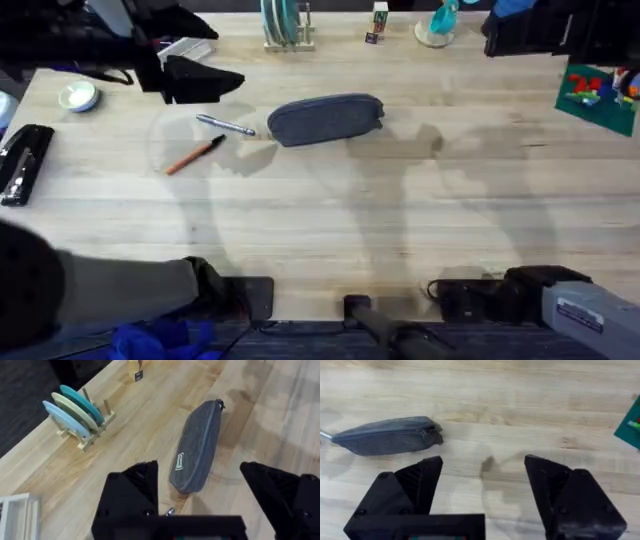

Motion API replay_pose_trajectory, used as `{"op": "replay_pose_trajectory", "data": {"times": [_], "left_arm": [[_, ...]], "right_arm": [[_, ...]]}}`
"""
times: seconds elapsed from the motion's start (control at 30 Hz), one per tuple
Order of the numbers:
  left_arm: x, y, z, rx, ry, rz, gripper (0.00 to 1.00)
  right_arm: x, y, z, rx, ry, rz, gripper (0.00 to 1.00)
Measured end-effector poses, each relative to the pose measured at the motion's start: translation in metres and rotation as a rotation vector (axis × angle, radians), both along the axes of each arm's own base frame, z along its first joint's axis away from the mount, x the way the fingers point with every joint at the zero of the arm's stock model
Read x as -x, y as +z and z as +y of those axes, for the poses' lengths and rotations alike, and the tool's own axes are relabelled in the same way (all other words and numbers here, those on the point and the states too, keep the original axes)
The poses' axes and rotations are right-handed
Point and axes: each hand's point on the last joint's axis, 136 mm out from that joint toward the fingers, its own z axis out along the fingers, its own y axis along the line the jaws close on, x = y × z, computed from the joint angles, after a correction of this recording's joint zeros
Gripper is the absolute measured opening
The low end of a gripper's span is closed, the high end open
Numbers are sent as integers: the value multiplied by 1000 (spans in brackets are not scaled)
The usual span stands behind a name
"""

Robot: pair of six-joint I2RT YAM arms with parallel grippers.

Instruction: Unzip the bag, pick up the pens from the table one at a time and place them inside, then zip the bag closed.

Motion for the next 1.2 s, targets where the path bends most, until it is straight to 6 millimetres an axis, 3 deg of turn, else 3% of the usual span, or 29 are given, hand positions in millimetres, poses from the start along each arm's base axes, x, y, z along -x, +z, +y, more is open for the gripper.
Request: {"op": "replay_pose_trajectory", "data": {"times": [0.2, 0.57, 0.8, 1.0, 1.2], "left_arm": [[-12, -20, 5, 66, -59, -35, 991], [-34, -85, 8, 207, -115, 7, 990], [-38, -113, 7, 256, -134, 9, 993], [-38, -131, -9, 263, -191, 8, 993], [-36, -134, -27, 249, -258, -19, 993]], "right_arm": [[5, -5, 0, 1, 0, 29, 996], [10, -8, 0, 1, 0, 52, 996], [10, -8, 0, 1, 0, 52, 996], [10, -8, 0, 1, 0, 52, 995], [10, -8, 0, 1, 0, 52, 995]]}}
